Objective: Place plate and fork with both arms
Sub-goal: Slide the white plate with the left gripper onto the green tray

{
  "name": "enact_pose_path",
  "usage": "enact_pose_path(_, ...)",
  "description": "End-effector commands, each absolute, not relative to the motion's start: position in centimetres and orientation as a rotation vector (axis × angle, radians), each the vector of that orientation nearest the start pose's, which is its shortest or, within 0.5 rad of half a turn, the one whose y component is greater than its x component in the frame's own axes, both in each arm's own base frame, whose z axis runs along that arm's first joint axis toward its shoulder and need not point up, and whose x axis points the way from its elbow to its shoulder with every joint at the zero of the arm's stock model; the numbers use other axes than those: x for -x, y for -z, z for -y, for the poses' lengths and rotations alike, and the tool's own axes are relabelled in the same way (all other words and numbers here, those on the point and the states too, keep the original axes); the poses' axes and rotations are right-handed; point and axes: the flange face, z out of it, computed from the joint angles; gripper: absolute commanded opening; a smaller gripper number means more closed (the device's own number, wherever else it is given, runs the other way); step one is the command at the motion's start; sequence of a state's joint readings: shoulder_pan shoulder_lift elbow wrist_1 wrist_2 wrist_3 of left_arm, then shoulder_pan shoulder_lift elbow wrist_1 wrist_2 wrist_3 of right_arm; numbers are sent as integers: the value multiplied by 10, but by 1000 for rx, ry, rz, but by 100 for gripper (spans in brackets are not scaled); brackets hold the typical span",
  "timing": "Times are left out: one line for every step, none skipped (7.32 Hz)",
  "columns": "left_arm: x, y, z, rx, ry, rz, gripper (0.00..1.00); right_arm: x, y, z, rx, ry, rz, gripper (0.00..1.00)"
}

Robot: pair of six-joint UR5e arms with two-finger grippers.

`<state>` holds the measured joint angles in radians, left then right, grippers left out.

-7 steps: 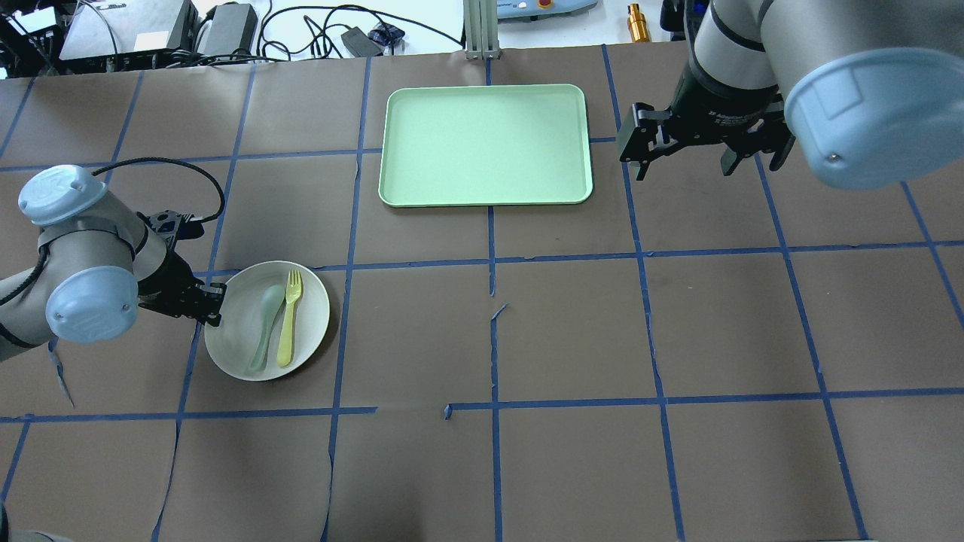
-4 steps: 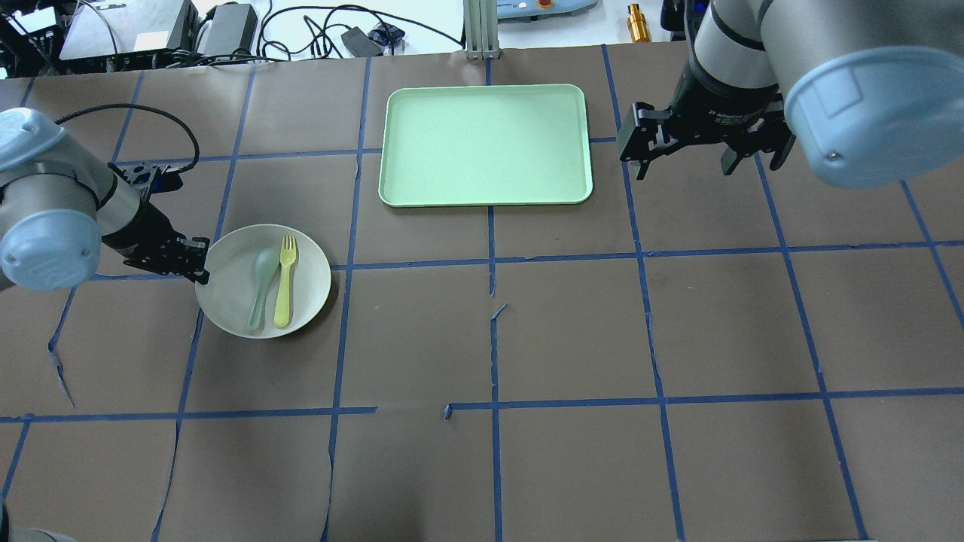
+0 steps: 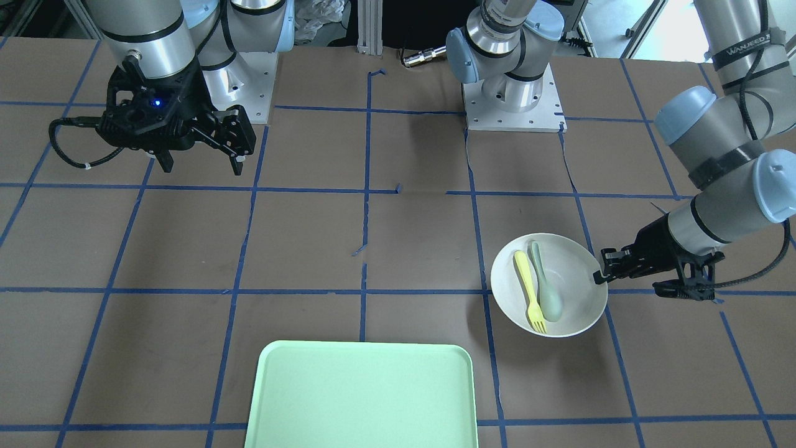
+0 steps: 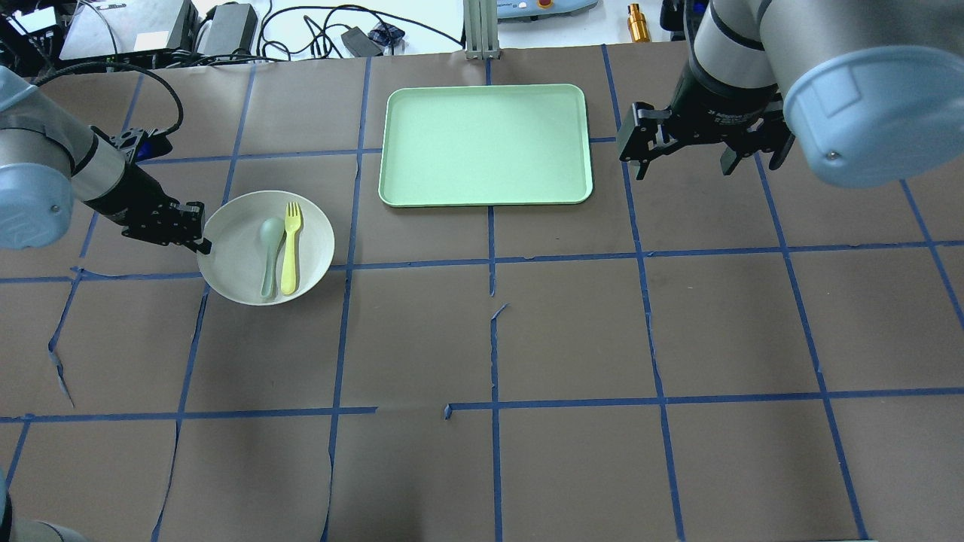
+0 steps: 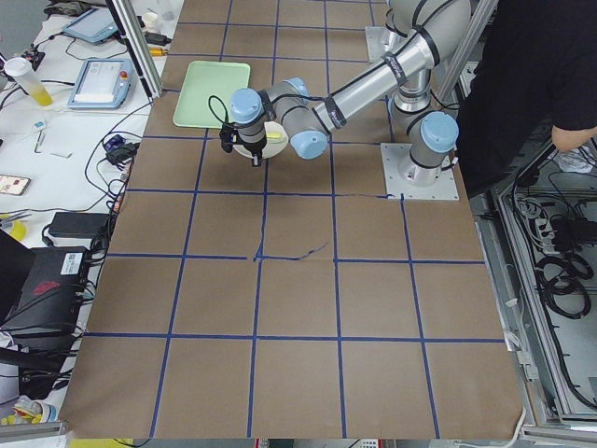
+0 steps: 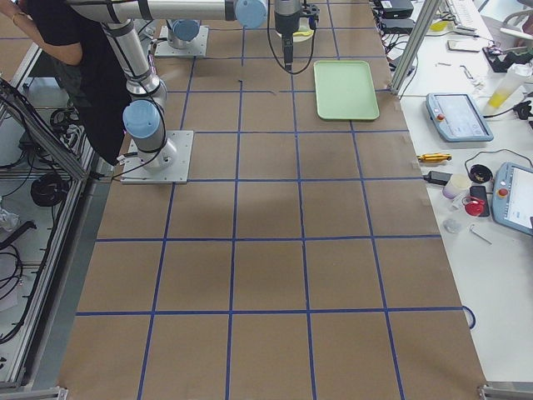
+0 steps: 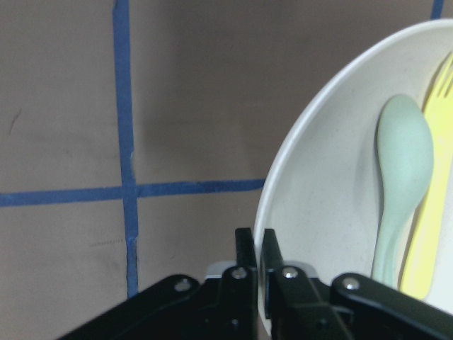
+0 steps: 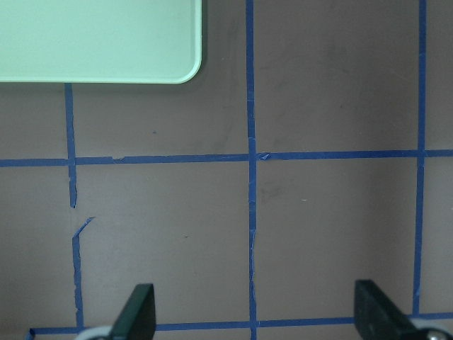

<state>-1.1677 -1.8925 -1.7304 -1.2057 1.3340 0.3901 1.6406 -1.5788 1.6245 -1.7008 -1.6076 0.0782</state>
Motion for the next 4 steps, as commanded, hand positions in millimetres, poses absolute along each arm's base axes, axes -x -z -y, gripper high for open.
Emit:
enact_pose_path(-25,-272,647,-92,-44,-3438,0,-164,-479,486,-17,138,-3169,100)
enact_pose_path(-1,-265,676,-117,-16,-3490,0,-164,-477,486,-17,133,-3169,100)
enact_pose_path(23,-264,702,-143,-5,-3493,0,-164,-477,486,-17,133,-3169,100)
enact_pose_path(44,-268,724,-114,-21,-3492,0,-164,-477,486,-17,133,-3169,100)
